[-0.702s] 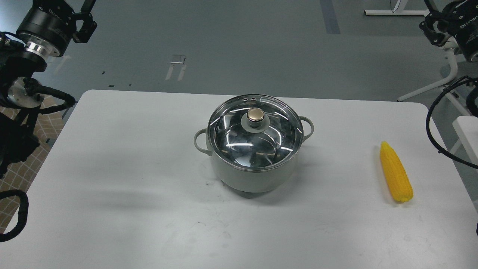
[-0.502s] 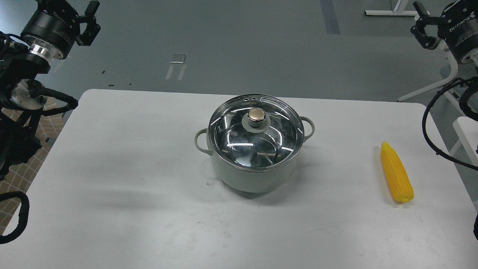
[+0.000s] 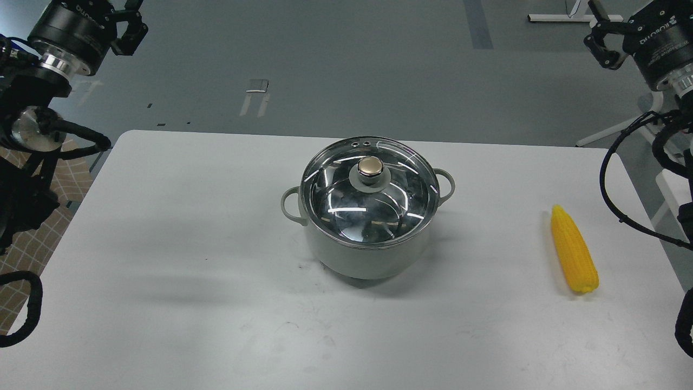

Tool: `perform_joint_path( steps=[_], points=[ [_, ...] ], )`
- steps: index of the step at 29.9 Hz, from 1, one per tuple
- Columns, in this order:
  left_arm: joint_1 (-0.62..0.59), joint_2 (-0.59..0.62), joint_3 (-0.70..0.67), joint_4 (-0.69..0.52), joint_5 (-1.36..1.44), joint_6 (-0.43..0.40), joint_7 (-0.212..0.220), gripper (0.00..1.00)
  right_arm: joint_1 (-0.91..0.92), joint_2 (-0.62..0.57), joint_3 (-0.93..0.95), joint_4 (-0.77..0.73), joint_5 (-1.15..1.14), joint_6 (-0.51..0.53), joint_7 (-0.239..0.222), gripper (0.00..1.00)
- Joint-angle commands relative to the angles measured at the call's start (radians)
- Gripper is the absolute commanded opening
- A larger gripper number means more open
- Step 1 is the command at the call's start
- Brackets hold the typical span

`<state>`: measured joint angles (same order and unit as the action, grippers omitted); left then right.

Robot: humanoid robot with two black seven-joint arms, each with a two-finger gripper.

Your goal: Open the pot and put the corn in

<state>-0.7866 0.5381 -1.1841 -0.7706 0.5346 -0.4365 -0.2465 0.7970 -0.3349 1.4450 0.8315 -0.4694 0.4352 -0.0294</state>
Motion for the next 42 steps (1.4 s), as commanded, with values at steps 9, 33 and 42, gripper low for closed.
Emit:
perform_joint_path(
  steps=[9,33,42],
  points=[
    [0.035,0.052,0.106,-0.350,0.132,0.083,0.003,0.93,-0.027,-0.016,0.077,0.003,0.002,0.002,0.000,1.00],
    [-0.079,-0.162,0.624,-0.604,1.619,0.209,-0.083,0.71,-0.148,-0.038,0.183,0.041,0.002,0.033,0.008,1.00],
    [-0.089,-0.196,0.664,-0.454,1.622,0.216,-0.083,0.70,-0.182,-0.041,0.227,0.049,0.002,0.053,0.008,1.00]
  ],
)
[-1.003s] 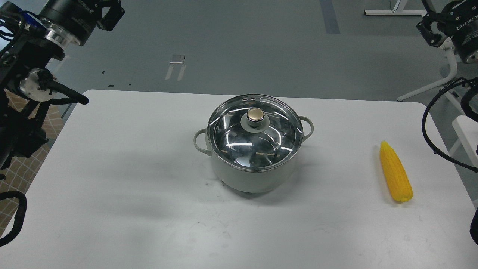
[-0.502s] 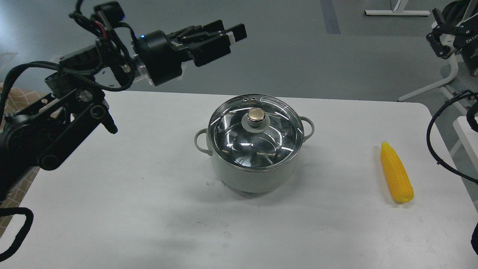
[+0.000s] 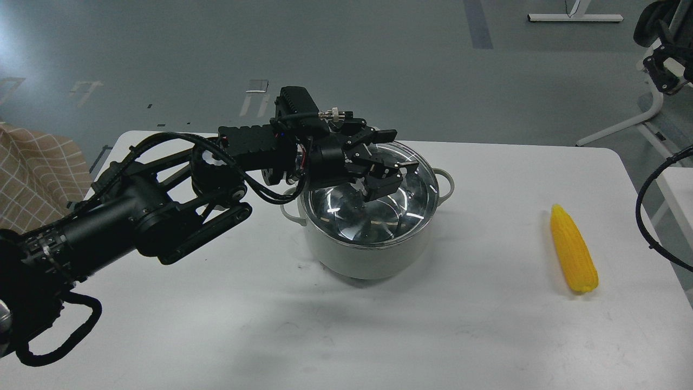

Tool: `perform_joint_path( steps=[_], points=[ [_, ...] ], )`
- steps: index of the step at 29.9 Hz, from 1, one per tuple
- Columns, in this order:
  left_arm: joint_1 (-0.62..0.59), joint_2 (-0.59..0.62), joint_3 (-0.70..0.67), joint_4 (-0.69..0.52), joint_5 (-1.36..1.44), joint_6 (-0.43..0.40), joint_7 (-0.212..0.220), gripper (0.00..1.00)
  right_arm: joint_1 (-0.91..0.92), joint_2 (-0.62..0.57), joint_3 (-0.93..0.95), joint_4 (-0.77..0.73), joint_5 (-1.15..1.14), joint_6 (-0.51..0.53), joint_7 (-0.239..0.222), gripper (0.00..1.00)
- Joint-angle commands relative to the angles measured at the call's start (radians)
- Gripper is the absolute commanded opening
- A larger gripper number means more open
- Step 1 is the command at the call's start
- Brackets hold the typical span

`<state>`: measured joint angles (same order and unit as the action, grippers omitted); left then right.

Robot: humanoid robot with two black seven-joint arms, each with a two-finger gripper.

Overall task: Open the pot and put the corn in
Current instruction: 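Reach the left gripper to the pot lid knob and grasp it, then lift the glass lid off the pot with the left gripper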

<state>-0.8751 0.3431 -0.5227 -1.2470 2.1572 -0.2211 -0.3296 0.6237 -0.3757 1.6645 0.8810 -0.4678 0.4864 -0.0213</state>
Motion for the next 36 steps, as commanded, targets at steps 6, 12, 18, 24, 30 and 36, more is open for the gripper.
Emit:
perform_joint_path(
  steps=[6,12,18,24,30,36],
  points=[
    [0.016,0.007,0.006,0.026,-0.002,0.000,-0.003,0.70,-0.015,0.000,0.008,-0.002,0.000,0.002,0.000,1.00],
    [0.039,0.013,0.006,0.026,0.000,0.000,-0.003,0.70,-0.015,0.004,0.007,-0.002,0.000,0.002,0.000,1.00],
    [0.058,0.019,0.006,0.027,-0.002,0.002,-0.003,0.70,-0.016,0.009,0.006,0.000,0.000,0.002,0.000,1.00],
    [0.079,0.017,0.006,0.029,-0.002,0.017,-0.003,0.53,-0.016,0.009,0.006,-0.002,0.000,0.002,0.000,1.00],
    [0.076,0.017,0.003,0.027,-0.004,0.022,-0.003,0.31,-0.018,0.009,0.006,-0.004,0.000,0.002,0.000,1.00],
    [0.067,0.017,-0.005,0.015,-0.005,0.022,0.000,0.26,-0.018,0.011,0.006,-0.005,0.000,0.002,0.000,1.00]
  ],
)
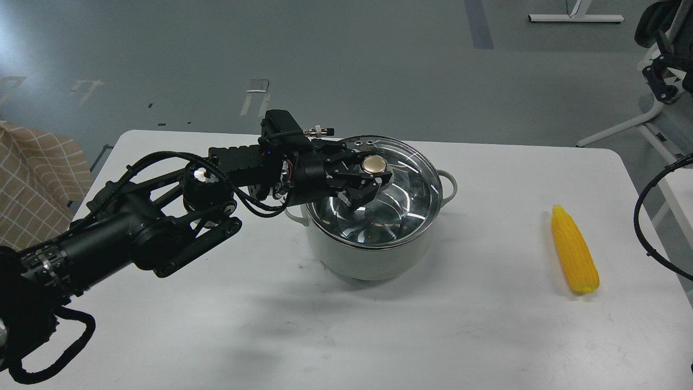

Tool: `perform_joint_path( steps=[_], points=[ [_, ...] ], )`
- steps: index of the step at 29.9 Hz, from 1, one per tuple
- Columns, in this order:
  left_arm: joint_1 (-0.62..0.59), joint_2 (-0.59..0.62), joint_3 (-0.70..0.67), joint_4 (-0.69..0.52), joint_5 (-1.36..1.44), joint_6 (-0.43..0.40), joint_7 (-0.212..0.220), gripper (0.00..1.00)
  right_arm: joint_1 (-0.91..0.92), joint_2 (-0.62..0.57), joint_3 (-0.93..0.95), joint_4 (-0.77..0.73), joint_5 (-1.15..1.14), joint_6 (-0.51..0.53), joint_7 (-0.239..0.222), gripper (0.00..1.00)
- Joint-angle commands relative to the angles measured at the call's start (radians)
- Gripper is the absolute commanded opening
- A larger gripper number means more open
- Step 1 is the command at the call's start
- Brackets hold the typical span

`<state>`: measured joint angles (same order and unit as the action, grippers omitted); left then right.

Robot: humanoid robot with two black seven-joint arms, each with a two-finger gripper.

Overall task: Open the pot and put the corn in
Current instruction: 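Lift the glass lid off the pot with the left gripper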

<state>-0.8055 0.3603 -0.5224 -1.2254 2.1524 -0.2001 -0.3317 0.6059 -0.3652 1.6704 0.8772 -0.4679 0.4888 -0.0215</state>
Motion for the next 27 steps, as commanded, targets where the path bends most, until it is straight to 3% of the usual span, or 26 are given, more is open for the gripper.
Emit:
perform_joint_path(
  steps=[1,9,17,19,27],
  points=[
    [-0.004,0.002,-0.008,-0.008,-0.002,0.001,0.002,0.26,0.000,0.000,0.000,-0.001,0.000,0.000,0.000,1.00],
    [-0.046,0.106,-0.027,-0.097,-0.117,-0.005,0.013,0.26,-0.005,0.000,0.000,-0.003,0.000,0.000,0.000,1.00],
    [-0.093,0.428,-0.071,-0.181,-0.255,-0.001,0.002,0.26,-0.011,0.000,0.000,-0.003,0.000,0.000,0.000,1.00],
    [-0.064,0.546,-0.064,-0.184,-0.304,0.014,-0.015,0.26,-0.012,0.000,0.000,-0.004,0.000,0.000,0.000,1.00],
    [0.141,0.683,-0.056,-0.094,-0.355,0.108,-0.027,0.26,-0.024,0.002,-0.003,-0.001,0.000,0.000,0.000,1.00]
  ],
)
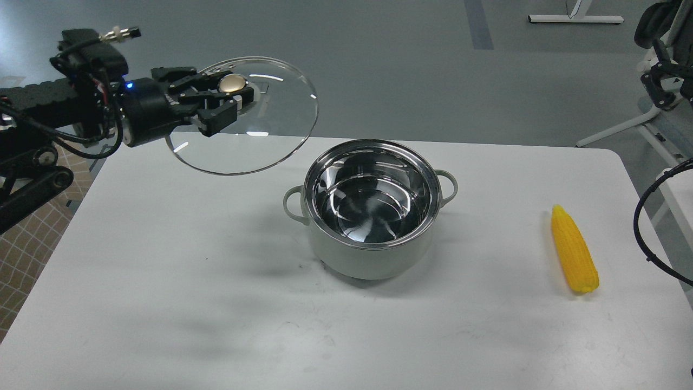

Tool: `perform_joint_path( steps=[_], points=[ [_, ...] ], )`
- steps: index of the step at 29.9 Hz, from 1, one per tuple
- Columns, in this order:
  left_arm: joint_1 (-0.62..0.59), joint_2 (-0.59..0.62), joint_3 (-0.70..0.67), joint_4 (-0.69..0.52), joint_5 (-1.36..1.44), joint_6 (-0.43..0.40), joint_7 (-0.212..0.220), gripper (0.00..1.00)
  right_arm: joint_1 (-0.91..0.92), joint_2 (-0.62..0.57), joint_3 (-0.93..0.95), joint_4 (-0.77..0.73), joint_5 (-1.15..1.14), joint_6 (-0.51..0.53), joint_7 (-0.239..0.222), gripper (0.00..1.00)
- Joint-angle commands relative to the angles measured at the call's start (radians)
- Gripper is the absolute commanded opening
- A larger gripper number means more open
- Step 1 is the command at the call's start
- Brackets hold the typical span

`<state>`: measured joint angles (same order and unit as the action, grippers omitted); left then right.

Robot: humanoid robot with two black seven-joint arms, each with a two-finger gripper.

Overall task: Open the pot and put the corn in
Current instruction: 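Lift the glass lid off the pot with the left gripper, then lower the lid onto the table beside the pot and release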

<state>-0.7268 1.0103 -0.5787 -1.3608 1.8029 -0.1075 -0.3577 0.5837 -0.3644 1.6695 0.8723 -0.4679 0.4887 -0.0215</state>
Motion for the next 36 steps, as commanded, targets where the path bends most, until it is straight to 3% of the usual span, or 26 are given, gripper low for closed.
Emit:
perform_joint_path(
  steps=[1,4,12,23,34,36],
  points=[
    [0.099,0.039,0.000,0.078,-0.005,0.034,-0.003,0.26,-0.002,0.001,-0.002,0.004,0.000,0.000,0.000,1.00],
    [0.188,0.031,0.003,0.188,-0.005,0.113,-0.010,0.26,-0.002,0.001,-0.002,0.002,0.000,0.000,0.000,1.00],
    [0.284,-0.094,0.003,0.356,-0.007,0.181,-0.020,0.26,-0.013,0.001,-0.002,0.004,0.000,0.000,0.000,1.00],
    [0.328,-0.180,0.005,0.388,-0.005,0.204,-0.017,0.27,-0.019,0.001,-0.002,0.002,0.000,0.000,0.000,1.00],
    [0.397,-0.182,0.003,0.388,-0.007,0.244,-0.021,0.30,-0.053,0.001,-0.005,0.005,0.000,0.000,0.000,1.00],
    [0.399,-0.183,0.002,0.388,-0.008,0.250,-0.021,0.36,-0.051,0.001,-0.007,0.005,0.000,0.000,0.000,1.00]
  ],
)
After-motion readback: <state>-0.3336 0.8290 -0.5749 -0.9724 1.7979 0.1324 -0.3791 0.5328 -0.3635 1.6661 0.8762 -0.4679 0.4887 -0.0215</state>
